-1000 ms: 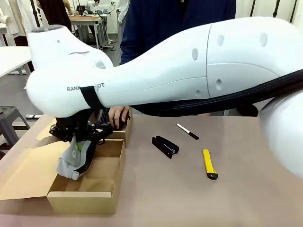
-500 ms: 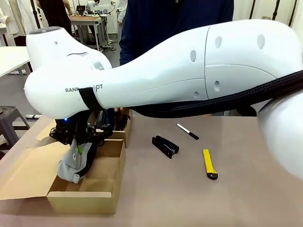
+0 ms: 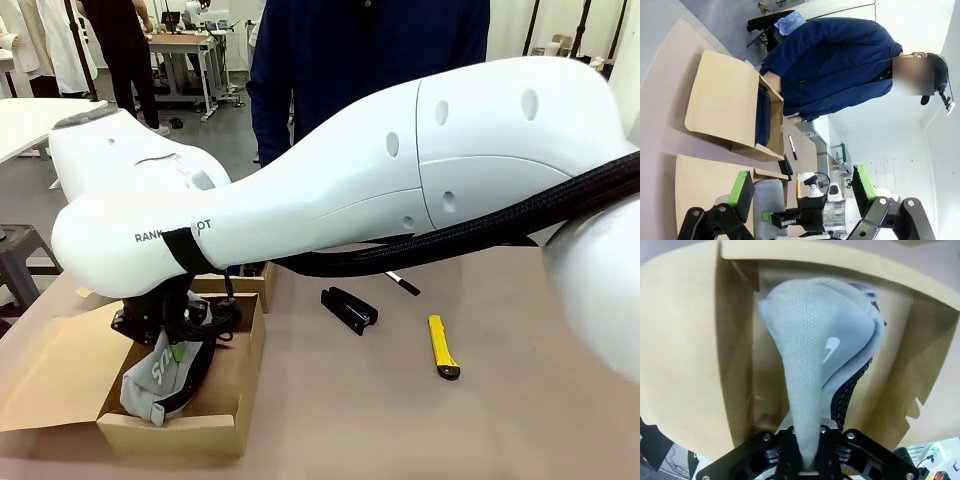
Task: Place items inside the box.
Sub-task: Pick up a Pencil pouch or Stapler and place it inside the Mailer Box closest to the robot.
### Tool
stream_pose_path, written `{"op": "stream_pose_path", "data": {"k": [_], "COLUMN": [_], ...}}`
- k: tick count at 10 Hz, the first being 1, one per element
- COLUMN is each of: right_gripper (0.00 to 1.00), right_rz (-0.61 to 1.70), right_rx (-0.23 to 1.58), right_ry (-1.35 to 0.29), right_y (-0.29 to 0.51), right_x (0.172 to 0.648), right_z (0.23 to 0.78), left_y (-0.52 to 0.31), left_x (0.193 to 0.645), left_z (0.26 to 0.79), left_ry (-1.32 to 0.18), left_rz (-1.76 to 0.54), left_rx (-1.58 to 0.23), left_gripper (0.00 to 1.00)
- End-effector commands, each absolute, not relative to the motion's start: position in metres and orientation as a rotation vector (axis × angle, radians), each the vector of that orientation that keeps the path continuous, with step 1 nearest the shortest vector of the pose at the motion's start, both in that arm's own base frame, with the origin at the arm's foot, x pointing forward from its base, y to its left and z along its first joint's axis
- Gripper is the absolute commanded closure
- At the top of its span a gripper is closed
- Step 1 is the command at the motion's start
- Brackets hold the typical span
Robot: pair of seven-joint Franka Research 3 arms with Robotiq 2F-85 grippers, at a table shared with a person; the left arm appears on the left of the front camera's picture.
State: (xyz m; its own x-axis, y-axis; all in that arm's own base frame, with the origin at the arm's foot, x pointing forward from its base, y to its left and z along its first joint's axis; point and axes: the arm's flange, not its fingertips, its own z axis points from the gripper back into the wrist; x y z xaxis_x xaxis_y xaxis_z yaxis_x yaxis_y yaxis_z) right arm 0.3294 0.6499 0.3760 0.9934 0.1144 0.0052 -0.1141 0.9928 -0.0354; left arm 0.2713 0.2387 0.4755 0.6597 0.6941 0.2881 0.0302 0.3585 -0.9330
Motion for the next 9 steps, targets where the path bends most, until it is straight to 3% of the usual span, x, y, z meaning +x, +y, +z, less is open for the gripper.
{"op": "stream_pose_path", "data": {"k": [1,7,9], "right_gripper": [0.96,0.96,0.4], "right_rz": [0.072,0.118,0.162], "right_rx": [-0.03,0.022,0.029], "right_ry": [-0.026,0.016,0.053], "right_y": [0.636,0.624,0.623], "right_x": [0.333,0.342,0.34], "right_z": [0.369,0.365,0.364], "left_y": [0.237,0.237,0.237], "left_x": [0.273,0.273,0.273], "left_z": [0.475,0.475,0.475], "left_ry": [-0.79,-0.79,-0.79], "left_rz": [0.467,0.467,0.467], "left_rx": [-1.15,-1.15,-1.15], "left_gripper": [0.0,0.0,0.0]}}
